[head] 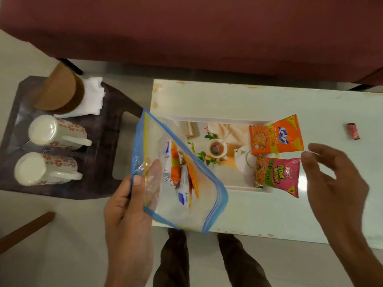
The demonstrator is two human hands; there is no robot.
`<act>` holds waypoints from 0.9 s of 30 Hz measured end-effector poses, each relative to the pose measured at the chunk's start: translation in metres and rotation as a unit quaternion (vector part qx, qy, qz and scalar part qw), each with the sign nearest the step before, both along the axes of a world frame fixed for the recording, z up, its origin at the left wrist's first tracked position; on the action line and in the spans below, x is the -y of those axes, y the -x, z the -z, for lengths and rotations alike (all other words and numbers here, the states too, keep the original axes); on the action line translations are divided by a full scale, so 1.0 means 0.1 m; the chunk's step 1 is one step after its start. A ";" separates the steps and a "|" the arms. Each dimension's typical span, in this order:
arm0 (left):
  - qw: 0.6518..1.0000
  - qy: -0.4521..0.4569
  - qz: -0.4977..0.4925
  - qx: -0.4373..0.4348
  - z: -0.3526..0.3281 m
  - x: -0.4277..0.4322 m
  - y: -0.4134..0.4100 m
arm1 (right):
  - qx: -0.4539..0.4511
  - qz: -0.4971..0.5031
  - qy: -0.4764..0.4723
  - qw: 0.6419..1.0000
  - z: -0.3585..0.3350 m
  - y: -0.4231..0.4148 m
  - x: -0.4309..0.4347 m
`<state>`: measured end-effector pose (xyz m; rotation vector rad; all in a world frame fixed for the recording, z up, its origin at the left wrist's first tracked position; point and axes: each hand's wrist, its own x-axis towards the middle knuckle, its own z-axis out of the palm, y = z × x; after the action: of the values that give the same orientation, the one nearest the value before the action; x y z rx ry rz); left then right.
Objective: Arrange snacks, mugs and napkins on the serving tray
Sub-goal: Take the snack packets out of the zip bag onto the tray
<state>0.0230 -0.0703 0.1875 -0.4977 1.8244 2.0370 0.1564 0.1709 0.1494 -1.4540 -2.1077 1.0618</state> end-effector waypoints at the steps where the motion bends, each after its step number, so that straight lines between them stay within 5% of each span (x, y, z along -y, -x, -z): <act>1: 1.000 -0.006 -0.001 0.006 -0.01 -0.01 0.00 | -0.036 -0.050 0.007 0.998 -0.24 0.12 0.14; 4: 0.999 -0.025 0.005 0.030 -0.06 -0.04 0.00 | -0.109 -0.286 0.016 0.952 -0.74 0.47 0.61; 6: 0.999 -0.035 0.011 0.036 -0.08 -0.03 0.02 | -0.065 -0.485 -0.006 0.872 -0.79 0.69 0.85; 8: 0.999 -0.026 0.017 0.036 -0.10 0.01 0.04 | 0.084 -0.650 -0.032 0.754 -0.63 0.88 1.02; 10: 0.999 -0.019 0.032 0.031 -0.08 0.05 0.05 | 0.223 -0.714 -0.086 0.658 -0.36 0.99 1.14; 15: 0.998 0.008 0.042 0.034 -0.02 0.12 0.06 | 0.272 -0.762 -0.287 0.512 0.04 1.09 1.30; 19: 0.998 -0.021 0.030 0.043 -0.02 0.15 0.08 | 0.300 -0.740 -0.351 0.489 0.32 1.14 1.45; 23: 0.998 -0.039 -0.004 0.052 -0.04 0.17 0.13 | 0.225 -0.734 -0.339 0.544 0.44 1.19 1.48; 27: 0.996 -0.041 -0.017 0.074 0.00 0.21 0.16 | 0.190 -0.743 -0.318 0.557 0.34 1.23 1.41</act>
<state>0.0069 -0.0917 0.1877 -0.6414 1.6511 2.0299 0.0336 0.0294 0.1150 0.8933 -3.3359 0.0378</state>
